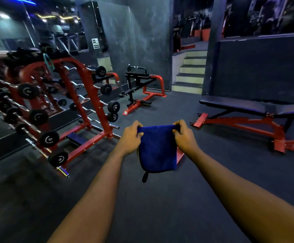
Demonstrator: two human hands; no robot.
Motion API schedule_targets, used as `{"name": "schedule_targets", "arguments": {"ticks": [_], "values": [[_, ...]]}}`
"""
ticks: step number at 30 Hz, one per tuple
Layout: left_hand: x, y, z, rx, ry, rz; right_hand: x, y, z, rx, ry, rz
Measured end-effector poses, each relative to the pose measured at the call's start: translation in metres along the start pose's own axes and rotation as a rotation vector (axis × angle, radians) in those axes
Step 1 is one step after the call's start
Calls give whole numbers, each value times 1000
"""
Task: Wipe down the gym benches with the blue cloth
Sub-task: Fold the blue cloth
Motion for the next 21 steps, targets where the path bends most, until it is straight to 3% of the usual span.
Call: {"name": "schedule_targets", "arguments": {"ticks": [13,21], "values": [[274,-33,-89,13,33,-24,267,-60,54,-24,-46,-8],[436,-69,-150,-19,-29,-137,412,-101,99,-65,-120,114]]}}
Point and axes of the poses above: each hand's wrist, its own x-axis towards the middle knuckle, its own y-axis out of the back of the hand, z = x × y, the point moved 10 cm from there along x, towards the middle knuckle, and after that the axes turned 1 degree about y, right-handed, at the moved point
